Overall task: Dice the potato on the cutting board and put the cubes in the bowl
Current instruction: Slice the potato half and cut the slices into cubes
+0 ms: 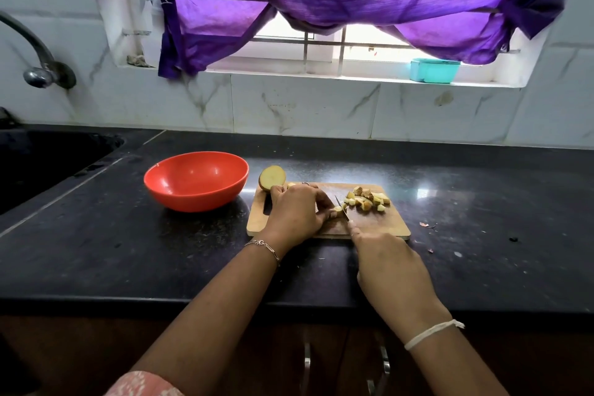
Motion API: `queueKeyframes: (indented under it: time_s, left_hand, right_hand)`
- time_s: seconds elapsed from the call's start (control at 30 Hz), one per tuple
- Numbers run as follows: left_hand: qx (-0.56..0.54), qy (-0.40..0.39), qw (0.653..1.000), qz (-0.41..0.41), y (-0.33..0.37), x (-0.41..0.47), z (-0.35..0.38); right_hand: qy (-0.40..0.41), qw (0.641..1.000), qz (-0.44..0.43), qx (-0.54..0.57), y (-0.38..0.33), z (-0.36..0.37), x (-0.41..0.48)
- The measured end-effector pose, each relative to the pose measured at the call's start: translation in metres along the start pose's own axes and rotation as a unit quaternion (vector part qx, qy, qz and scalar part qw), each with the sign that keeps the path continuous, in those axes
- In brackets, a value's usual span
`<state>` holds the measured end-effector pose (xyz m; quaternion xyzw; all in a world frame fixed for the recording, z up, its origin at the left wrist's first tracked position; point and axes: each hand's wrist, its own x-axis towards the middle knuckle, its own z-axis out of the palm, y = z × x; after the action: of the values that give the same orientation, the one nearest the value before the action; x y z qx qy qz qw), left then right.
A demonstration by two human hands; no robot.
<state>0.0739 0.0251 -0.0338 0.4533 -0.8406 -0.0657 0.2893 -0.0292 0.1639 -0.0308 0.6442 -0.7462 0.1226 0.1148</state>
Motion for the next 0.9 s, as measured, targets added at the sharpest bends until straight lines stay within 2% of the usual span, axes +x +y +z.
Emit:
queueKeyframes:
  time_s: [0.43,0.6,0.9]
  left_hand:
    - [0.013,0.022,1.000,0.003,0.000,-0.002,0.001]
    - [0.013,0.032,0.999,0.005,0.001,-0.001,0.001]
    - [-0.009,0.022,1.000,-0.013,0.000,0.001,0.003]
  right_hand:
    - [0.012,0.998,0.040,0.048,0.015,-0.004,-0.015]
    - [0.043,0.994,0.066,0.081,0.021,-0.007,-0.016]
    - [0.054,0.994,0.033,0.093,0.019,0.003,-0.007]
